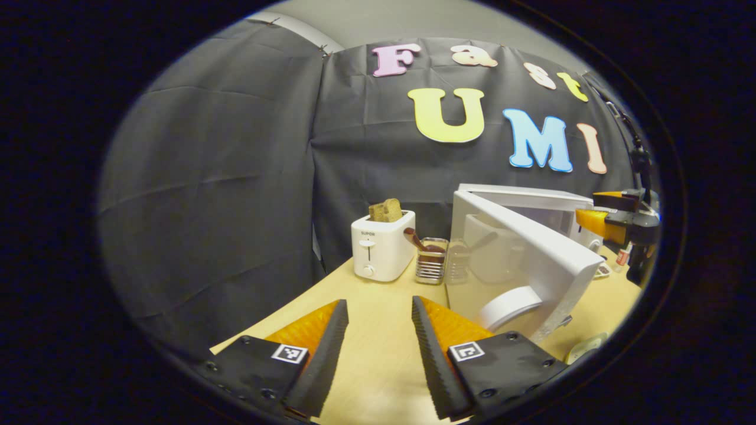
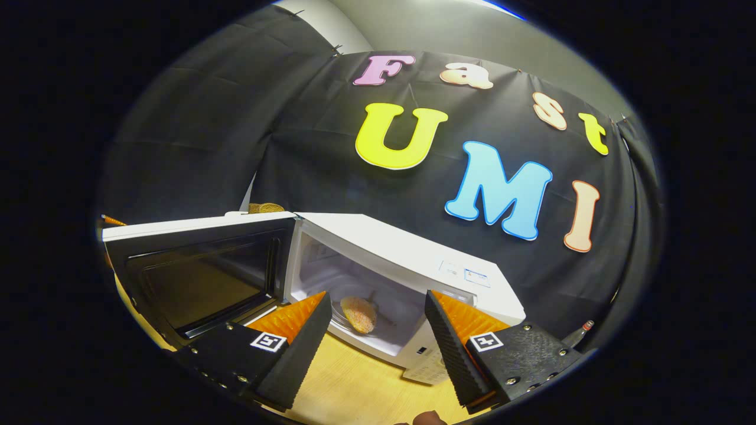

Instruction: Open the microwave oven with the left hand, put the food in, and close the microwave oven.

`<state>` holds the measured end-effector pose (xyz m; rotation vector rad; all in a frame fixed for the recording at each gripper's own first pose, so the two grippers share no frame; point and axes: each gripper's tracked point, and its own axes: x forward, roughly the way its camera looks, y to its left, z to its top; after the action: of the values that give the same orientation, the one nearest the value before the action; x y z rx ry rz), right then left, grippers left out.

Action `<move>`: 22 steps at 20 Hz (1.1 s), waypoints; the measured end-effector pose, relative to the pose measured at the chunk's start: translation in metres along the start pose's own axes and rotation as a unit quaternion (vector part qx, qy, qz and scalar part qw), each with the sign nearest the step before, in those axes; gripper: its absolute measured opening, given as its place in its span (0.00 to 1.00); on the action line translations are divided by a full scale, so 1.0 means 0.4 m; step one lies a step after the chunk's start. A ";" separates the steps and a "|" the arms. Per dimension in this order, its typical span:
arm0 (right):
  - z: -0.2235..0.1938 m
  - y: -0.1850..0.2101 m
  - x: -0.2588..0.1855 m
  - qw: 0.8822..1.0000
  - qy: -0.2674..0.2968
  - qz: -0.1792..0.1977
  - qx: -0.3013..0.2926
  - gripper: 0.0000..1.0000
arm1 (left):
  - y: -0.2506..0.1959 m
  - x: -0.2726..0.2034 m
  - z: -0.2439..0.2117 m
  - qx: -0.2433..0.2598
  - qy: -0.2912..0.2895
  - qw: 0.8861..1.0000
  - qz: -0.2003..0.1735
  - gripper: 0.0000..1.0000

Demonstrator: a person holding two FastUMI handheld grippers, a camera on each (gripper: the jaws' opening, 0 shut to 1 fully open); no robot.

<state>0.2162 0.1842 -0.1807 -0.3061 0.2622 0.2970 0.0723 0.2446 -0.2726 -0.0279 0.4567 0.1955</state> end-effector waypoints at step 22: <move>-0.062 -0.281 -0.204 0.995 0.018 -0.100 0.021 0.97 | -0.421 -0.010 0.030 0.023 0.011 0.983 -0.180 0.09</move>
<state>0.1720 0.0537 -0.1506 -0.2936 0.2715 0.0881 0.1066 0.0794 -0.2630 -0.0675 0.4712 -0.1707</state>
